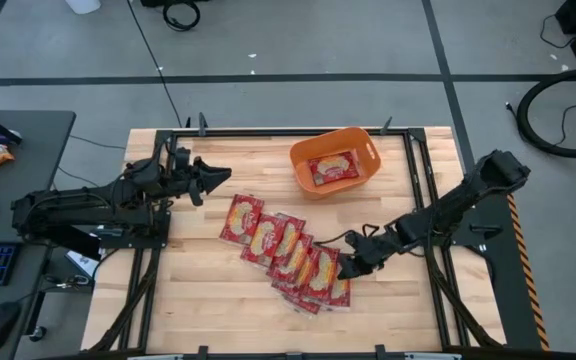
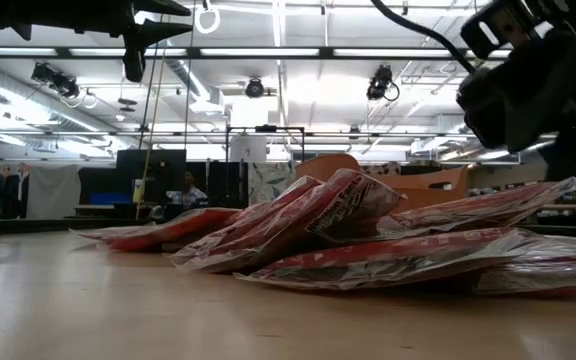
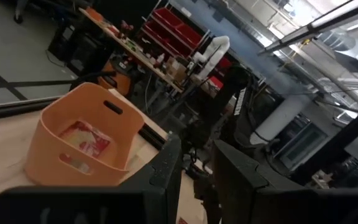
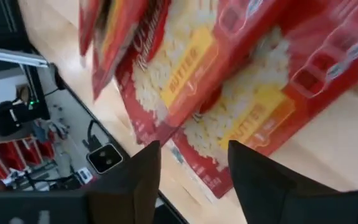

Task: Sort popcorn bags into baskets
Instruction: Put the red popcorn bag into the orange bin

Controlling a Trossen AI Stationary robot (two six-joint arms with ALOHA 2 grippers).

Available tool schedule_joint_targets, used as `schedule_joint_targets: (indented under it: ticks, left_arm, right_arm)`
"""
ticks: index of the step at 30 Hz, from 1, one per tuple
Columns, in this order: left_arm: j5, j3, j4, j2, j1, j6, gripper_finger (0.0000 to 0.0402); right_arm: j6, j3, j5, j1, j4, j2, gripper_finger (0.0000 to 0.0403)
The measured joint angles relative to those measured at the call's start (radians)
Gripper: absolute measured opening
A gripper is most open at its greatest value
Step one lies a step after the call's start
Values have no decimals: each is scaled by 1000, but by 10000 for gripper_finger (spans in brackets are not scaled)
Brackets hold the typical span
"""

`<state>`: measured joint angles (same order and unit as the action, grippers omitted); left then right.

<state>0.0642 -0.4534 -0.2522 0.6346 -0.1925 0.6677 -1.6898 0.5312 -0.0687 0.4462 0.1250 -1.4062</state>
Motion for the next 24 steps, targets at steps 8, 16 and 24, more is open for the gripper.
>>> schedule_joint_targets:
  ticks: [8, 16, 24]
  left_arm:
    - [-52, 0, 14, 0, 0, 0, 94]
    - [-114, 0, 25, 0, 0, 6, 94]
    - [-115, 0, 35, 0, 0, 5, 94]
  right_arm:
    - [-106, 2, 89, 27, 241, -185, 201]
    - [-112, 2, 125, 27, 281, -226, 155]
    - [-78, 2, 123, 24, 283, -204, 20]
